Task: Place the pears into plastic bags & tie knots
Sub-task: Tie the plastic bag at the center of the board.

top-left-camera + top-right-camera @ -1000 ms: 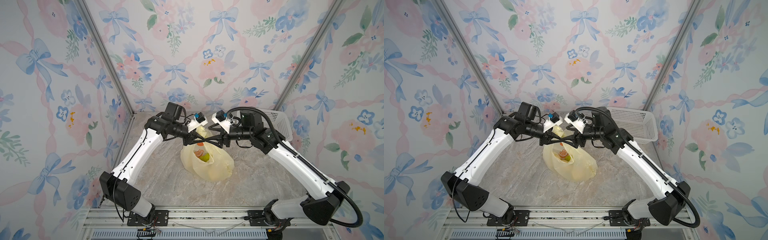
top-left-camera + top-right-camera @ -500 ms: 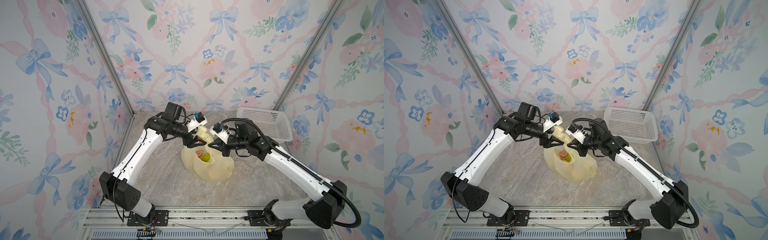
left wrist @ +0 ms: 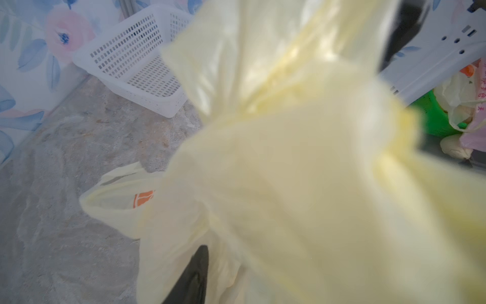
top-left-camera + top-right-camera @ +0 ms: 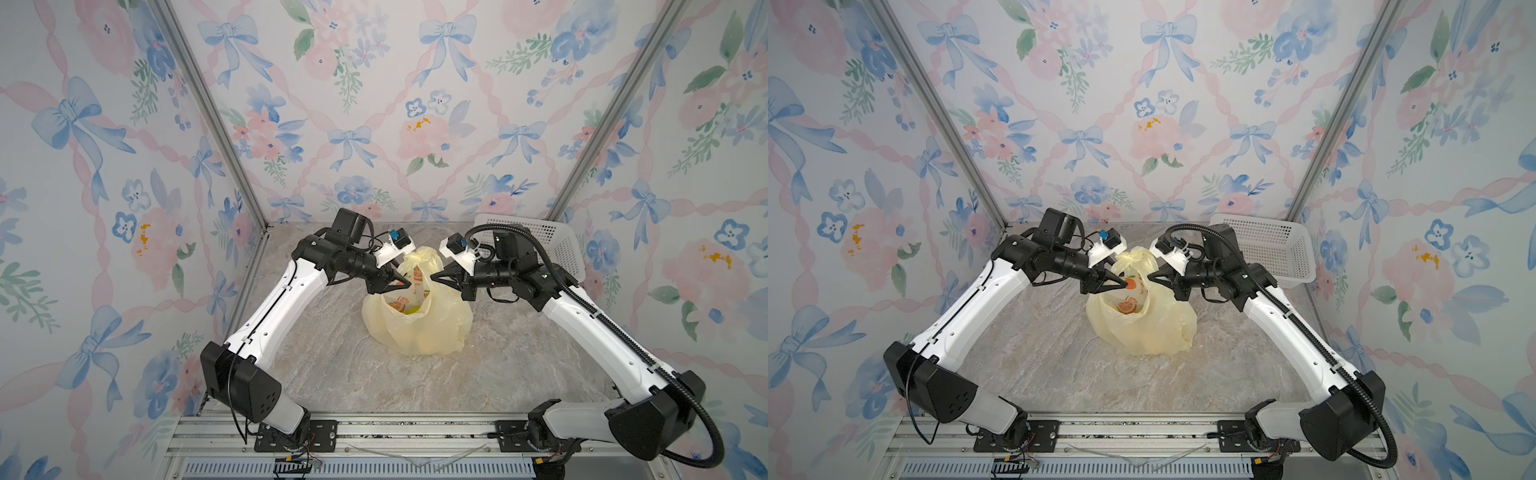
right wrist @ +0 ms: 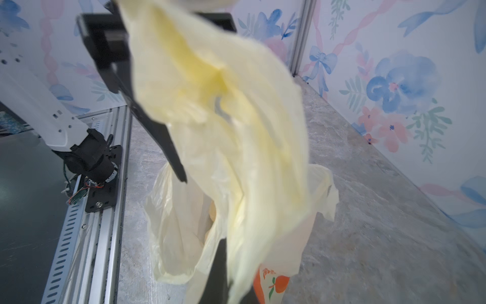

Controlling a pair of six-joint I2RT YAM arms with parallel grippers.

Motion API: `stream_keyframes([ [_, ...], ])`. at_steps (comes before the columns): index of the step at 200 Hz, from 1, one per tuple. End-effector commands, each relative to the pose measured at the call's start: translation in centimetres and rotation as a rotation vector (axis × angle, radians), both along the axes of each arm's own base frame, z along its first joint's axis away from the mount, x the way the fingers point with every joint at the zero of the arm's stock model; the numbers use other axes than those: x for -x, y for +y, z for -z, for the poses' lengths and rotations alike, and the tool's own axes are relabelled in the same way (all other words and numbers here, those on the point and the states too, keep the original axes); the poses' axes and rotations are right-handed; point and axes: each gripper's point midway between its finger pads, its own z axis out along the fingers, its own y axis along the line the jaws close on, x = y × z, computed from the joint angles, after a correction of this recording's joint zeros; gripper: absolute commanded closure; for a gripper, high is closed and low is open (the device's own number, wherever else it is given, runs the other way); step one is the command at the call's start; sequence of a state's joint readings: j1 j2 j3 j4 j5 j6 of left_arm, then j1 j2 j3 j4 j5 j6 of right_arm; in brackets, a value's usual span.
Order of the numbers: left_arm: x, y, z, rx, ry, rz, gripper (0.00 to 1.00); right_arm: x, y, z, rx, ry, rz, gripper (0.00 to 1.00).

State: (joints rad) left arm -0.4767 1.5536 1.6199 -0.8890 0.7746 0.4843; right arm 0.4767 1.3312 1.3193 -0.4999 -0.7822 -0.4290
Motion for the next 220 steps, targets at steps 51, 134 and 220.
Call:
stream_keyframes([
  [51, -1.7, 0.0, 0.5, -0.046, -0.009, -0.073, 0.63, 3.1, 0.1, -0.3, -0.073, -0.041, -0.088, 1.0],
  [134, -3.3, 3.0, 0.6, -0.137, -0.077, -0.242, 0.18, 5.6, 3.8, -1.1, -0.086, -0.035, -0.242, 1.0],
  [220, -2.6, 8.2, 0.5, -0.196, -0.12, -0.42, 0.12, 2.7, 5.3, -0.3, 0.012, -0.038, -0.161, 1.0],
])
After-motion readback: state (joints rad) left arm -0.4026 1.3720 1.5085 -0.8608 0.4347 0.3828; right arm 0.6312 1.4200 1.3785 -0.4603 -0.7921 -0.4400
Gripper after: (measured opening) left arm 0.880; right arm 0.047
